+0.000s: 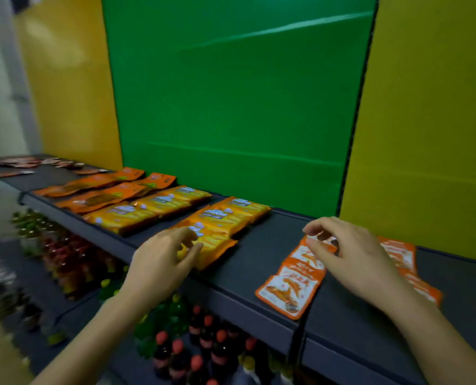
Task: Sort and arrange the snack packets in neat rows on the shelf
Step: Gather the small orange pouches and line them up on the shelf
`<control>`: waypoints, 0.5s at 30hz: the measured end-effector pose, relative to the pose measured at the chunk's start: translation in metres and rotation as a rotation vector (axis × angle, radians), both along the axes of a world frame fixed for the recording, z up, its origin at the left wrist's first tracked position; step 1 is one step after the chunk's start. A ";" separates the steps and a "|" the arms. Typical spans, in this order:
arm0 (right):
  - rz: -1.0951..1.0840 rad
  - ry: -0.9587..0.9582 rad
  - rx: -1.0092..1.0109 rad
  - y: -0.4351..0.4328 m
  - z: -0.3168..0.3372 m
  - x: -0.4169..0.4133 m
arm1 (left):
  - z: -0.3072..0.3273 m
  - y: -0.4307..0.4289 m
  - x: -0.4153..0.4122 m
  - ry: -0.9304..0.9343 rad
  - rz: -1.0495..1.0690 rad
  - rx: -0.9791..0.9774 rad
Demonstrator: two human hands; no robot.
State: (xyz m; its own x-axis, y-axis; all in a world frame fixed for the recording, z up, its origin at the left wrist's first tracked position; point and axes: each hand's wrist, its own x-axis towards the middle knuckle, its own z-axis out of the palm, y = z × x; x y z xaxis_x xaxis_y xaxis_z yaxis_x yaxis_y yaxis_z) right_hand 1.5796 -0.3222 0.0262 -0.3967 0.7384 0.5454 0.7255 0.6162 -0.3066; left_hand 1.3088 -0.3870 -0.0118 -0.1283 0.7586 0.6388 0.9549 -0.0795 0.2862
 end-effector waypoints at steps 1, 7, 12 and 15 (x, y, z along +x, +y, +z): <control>0.038 -0.012 0.006 -0.008 -0.001 -0.019 | -0.005 -0.013 -0.018 0.009 0.039 -0.001; 0.260 -0.065 0.016 -0.038 -0.021 -0.144 | -0.028 -0.086 -0.128 0.087 0.291 -0.066; 0.412 -0.101 -0.067 -0.057 -0.043 -0.266 | -0.038 -0.144 -0.225 0.015 0.484 -0.135; 0.486 -0.107 -0.113 -0.068 -0.052 -0.334 | -0.040 -0.173 -0.279 0.005 0.582 -0.195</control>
State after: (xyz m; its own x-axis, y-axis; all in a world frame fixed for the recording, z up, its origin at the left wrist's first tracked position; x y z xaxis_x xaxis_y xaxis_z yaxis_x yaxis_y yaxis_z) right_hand 1.2460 -0.3903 -0.0263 -0.7586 0.5064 0.4099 0.3941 0.8577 -0.3303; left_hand 1.0299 -0.5601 -0.0515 -0.5541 0.6680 0.4968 0.8272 0.5086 0.2386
